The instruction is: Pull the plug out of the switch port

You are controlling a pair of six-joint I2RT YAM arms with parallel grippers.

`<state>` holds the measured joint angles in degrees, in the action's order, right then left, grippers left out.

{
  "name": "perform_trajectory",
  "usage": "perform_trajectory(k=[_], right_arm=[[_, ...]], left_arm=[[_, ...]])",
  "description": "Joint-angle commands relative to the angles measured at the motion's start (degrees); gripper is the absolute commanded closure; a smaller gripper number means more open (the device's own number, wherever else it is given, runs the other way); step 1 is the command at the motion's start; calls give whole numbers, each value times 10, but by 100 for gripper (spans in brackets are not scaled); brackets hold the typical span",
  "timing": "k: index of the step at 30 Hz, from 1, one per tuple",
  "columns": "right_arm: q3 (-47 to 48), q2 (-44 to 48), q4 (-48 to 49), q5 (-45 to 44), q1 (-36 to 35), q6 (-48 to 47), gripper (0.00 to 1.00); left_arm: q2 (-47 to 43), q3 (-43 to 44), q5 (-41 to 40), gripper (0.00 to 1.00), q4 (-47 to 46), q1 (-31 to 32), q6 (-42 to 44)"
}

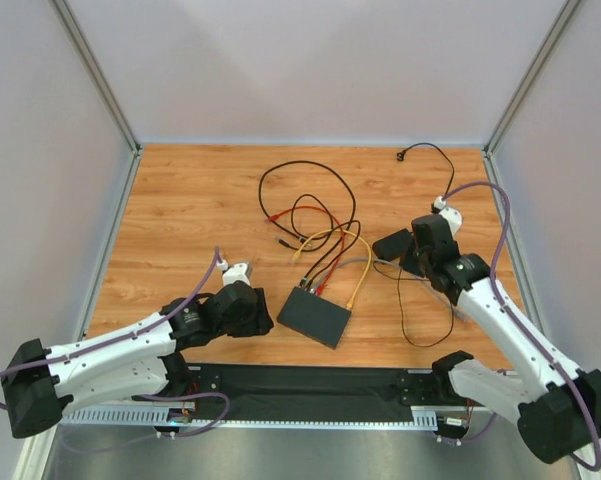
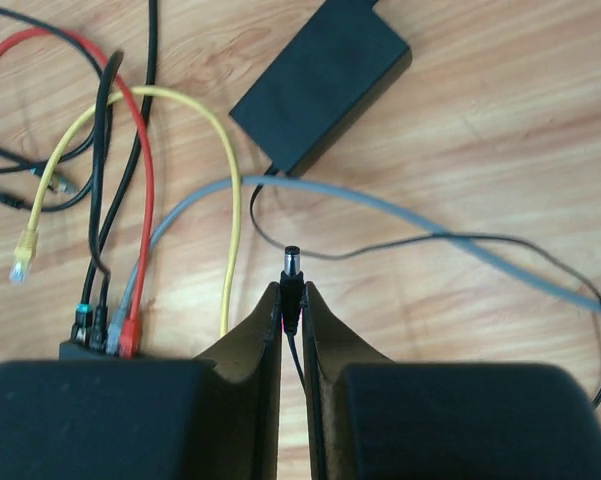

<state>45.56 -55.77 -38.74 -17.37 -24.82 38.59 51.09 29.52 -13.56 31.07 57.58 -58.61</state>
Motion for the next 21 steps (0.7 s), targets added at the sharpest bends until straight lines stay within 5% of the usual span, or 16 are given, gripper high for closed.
perform_trajectory(k=[1,15,21], right_arm=[[30,-66,23,68,53,-81,94],[5,-144,82,155,85,-81,90],[-15,-163,91,165,84,-81,78]], left_arm=[[-21,-6,10,36,-9,0,17],[-37,-22,26,36,-29,1,37],[-43,-25,28,37,-31,1,41]])
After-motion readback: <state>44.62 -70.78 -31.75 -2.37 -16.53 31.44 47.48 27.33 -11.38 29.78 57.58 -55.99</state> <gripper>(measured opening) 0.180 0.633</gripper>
